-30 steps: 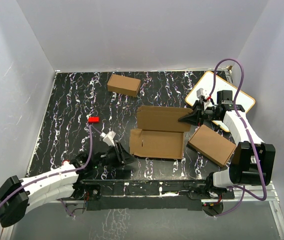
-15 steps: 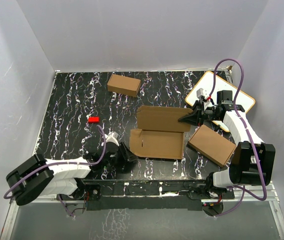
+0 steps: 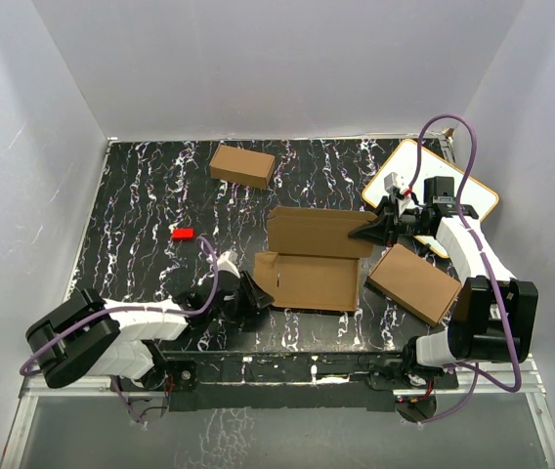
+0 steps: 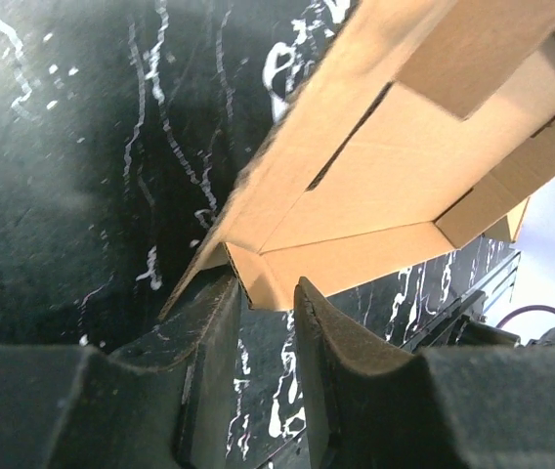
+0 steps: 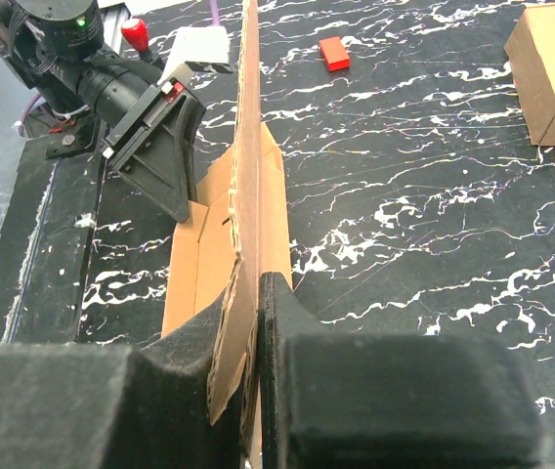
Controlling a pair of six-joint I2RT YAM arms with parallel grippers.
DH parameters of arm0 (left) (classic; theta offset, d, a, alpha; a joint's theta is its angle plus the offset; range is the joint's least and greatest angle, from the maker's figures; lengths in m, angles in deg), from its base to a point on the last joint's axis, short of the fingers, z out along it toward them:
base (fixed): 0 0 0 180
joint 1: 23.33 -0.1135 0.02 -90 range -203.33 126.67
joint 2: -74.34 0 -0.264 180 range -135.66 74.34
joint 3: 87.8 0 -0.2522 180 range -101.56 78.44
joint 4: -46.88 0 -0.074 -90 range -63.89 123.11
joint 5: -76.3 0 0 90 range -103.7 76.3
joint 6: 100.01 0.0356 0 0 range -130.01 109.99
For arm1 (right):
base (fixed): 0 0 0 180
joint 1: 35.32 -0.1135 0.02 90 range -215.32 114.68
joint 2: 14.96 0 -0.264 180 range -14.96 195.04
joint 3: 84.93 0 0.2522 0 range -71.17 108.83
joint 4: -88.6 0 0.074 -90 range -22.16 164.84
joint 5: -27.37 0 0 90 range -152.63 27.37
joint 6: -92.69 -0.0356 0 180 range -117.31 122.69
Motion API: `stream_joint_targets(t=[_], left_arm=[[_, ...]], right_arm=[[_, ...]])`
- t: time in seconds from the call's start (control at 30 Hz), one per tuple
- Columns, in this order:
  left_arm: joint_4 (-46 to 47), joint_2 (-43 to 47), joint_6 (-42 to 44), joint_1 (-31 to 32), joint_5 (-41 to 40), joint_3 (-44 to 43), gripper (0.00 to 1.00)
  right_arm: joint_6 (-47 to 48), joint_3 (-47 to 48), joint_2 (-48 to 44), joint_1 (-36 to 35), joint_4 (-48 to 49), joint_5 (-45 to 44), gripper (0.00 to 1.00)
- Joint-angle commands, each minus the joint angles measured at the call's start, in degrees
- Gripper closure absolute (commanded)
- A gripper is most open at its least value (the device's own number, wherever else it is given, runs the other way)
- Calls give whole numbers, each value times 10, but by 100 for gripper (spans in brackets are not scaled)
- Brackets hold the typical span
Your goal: Fold the paper box
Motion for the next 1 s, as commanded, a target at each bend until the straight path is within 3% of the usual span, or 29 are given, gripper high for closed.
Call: stream_joint_targets(t=[0.0,0.27,0.7,0.97], left_arm=[[-3,-1,35,5,-12,-45,74],[-5,-43,71,15,21,-86,83],[16,-126,84,22,89,-118,85],[-61,-34,105,22,39,-117,73]], right_arm=[[25,-4,-10,3,28,31,92],[25,-5,-10,3,29,34,92],[24,-7,-12,3,30,35,92],[24,-5,-14,4,30,34,92]])
